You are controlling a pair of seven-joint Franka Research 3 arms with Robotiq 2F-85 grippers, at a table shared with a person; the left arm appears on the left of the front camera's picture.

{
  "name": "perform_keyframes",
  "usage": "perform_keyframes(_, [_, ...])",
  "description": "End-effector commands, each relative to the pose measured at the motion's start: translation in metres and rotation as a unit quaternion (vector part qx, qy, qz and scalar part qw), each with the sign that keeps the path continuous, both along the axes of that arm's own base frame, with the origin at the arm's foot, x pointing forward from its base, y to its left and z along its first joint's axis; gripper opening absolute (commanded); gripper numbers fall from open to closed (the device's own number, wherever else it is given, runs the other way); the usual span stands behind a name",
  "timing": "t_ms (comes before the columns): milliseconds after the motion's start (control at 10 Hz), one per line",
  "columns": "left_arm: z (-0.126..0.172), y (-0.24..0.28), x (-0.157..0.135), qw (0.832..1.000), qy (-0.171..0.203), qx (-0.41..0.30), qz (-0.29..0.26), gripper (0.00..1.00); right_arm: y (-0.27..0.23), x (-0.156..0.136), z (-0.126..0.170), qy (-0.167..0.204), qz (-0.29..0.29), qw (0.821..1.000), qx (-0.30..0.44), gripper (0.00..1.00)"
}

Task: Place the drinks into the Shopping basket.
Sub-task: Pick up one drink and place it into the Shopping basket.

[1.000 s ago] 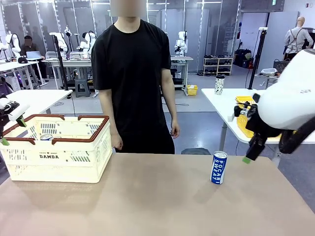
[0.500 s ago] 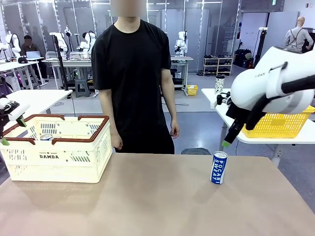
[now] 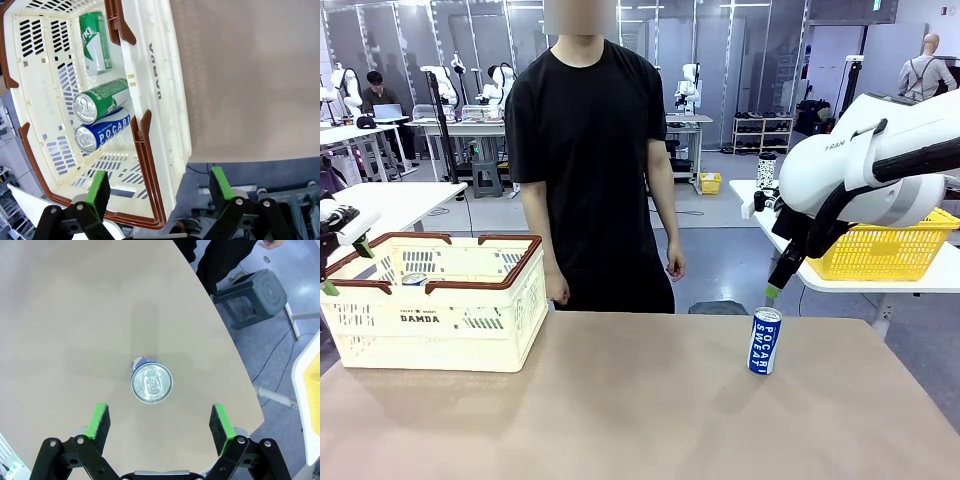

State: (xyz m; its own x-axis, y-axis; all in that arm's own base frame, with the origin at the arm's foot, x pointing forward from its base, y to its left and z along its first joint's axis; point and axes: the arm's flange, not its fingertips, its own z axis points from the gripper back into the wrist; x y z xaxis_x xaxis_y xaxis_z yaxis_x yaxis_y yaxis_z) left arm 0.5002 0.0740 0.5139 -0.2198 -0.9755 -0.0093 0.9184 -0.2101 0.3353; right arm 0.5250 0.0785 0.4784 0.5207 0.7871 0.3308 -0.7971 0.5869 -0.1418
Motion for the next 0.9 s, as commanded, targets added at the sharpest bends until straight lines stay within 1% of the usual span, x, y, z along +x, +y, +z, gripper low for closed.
perform_keyframes(0, [0.002,-0.001,0.0,1.0,-0.003,0.001,0.011,1.0,-0.002,-0.001,0.0,-0.005,0.001,1.0,0.002,1.0])
perform_keyframes(100, [0.002,-0.001,0.0,1.0,-0.003,0.001,0.011,1.0,0.0,0.0,0.0,0.0,0.0,1.0,0.0,1.0])
perform_keyframes(200, [0.002,-0.001,0.0,1.0,-0.003,0.001,0.011,1.0,0.001,0.008,-0.007,0.01,-0.004,1.0,0.003,1.0])
perform_keyframes(400, [0.002,-0.001,0.0,1.0,-0.003,0.001,0.011,1.0,0.0,0.017,-0.018,0.03,0.017,0.999,0.008,1.0])
perform_keyframes(500, [0.002,-0.001,0.0,1.0,-0.003,0.001,0.011,1.0,0.0,0.022,-0.026,0.042,0.018,0.999,0.01,1.0])
perform_keyframes(800, [0.002,-0.001,0.0,1.0,-0.003,0.001,0.011,1.0,-0.004,0.036,-0.053,0.056,0.026,0.998,0.008,1.0])
